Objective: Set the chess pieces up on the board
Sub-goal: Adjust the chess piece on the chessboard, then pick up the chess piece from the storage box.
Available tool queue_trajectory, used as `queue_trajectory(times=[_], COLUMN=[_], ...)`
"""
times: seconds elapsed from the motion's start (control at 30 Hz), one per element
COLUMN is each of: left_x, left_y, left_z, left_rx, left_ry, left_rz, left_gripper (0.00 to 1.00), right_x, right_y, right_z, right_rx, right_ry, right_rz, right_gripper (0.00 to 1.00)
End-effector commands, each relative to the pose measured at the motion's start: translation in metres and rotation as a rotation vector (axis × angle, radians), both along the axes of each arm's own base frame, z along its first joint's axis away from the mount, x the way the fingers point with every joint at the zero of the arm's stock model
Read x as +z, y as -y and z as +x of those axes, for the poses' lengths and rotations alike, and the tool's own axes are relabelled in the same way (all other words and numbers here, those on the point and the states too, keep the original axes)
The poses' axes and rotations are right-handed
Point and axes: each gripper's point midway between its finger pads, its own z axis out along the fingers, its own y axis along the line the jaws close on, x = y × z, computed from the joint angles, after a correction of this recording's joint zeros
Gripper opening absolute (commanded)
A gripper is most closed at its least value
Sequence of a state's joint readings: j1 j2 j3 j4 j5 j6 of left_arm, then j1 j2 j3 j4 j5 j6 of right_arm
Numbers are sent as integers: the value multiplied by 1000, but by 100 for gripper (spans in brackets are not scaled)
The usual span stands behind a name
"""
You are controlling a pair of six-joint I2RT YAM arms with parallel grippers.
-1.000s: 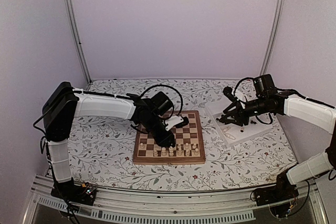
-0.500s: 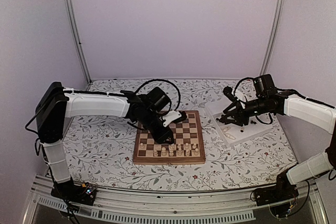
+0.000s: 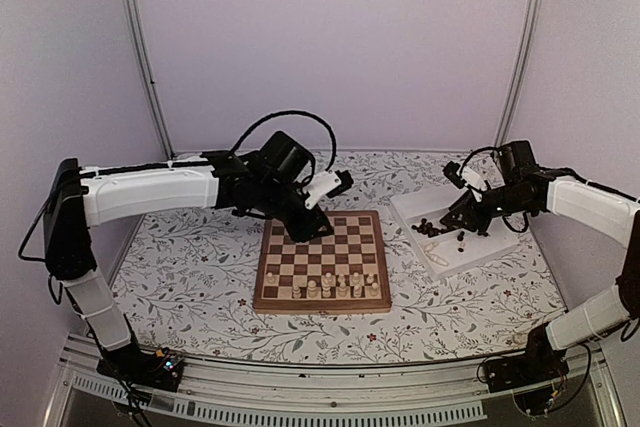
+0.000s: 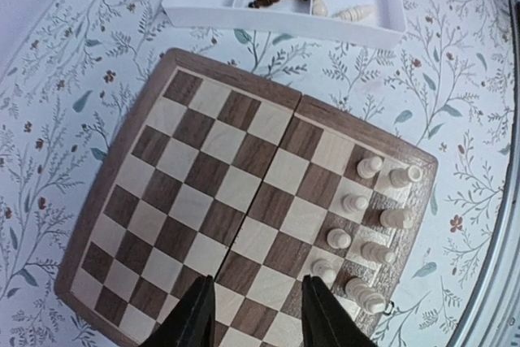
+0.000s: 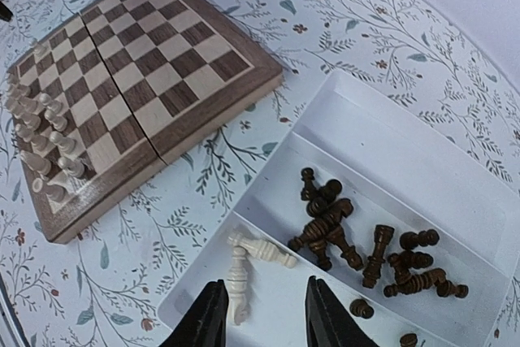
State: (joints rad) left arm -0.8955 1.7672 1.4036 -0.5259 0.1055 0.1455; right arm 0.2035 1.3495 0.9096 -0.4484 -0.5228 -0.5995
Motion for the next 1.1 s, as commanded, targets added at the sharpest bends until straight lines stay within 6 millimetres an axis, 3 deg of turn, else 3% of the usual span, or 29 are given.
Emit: queue_trajectory(times=[0.0, 0.07, 0.2, 0.37, 0.7, 1.07], left_x=[59, 59, 41, 26, 26, 15], left_y=[8, 6, -8, -16, -18, -16], left_z=[27, 30, 32, 26, 24, 24], left_rx=[30, 39, 66, 69, 69, 62], left_ry=[195, 215, 186, 166, 160, 137], left_rz=[-121, -133, -119, -106, -101, -85], left_gripper=[40, 40, 41, 41, 42, 42], right_x=[-29, -44, -72, -99, -115, -129], right_y=[33, 46, 66, 77, 80, 80], right_z=[9, 15, 18, 18, 27, 17], right_rx=[-111, -163, -268, -342, -389, -384], right_ry=[-81, -114, -219, -323, -380, -431], right_rz=[-132, -205, -299, -354, -371, -381], right_gripper=[33, 31, 30, 36, 39, 40])
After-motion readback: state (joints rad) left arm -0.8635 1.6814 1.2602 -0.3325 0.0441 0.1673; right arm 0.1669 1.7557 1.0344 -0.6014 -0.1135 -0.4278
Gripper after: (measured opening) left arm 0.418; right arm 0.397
